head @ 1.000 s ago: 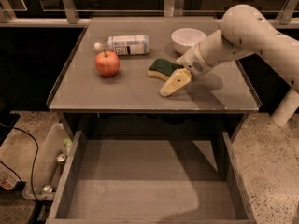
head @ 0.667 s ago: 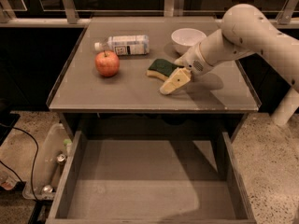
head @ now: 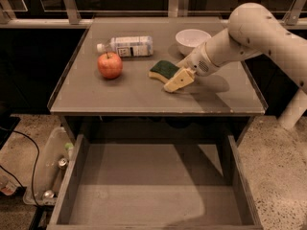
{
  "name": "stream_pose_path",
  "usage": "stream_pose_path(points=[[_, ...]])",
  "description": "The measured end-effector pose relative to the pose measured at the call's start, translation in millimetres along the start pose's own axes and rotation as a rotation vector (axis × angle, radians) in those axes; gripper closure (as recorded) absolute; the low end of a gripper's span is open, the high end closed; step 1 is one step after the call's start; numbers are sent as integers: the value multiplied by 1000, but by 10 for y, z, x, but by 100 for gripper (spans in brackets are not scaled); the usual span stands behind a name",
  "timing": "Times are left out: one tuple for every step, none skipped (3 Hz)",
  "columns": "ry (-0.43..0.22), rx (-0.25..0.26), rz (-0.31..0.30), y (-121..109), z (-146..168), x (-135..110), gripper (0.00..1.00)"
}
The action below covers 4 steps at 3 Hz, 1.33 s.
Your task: Place sponge into top drawer
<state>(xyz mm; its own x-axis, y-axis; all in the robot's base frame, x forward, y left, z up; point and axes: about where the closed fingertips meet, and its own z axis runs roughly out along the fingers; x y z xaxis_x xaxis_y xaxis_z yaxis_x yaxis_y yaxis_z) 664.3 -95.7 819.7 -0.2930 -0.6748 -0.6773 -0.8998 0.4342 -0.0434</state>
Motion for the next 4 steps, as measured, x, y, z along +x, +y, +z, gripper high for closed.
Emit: stream_pose_path(points=[[0, 0, 0, 0, 1, 0, 100], [0, 0, 0, -3, -59, -55, 100], [-10, 7, -10, 149, -256, 11, 100], [-42, 25, -22, 386, -567, 129, 100]])
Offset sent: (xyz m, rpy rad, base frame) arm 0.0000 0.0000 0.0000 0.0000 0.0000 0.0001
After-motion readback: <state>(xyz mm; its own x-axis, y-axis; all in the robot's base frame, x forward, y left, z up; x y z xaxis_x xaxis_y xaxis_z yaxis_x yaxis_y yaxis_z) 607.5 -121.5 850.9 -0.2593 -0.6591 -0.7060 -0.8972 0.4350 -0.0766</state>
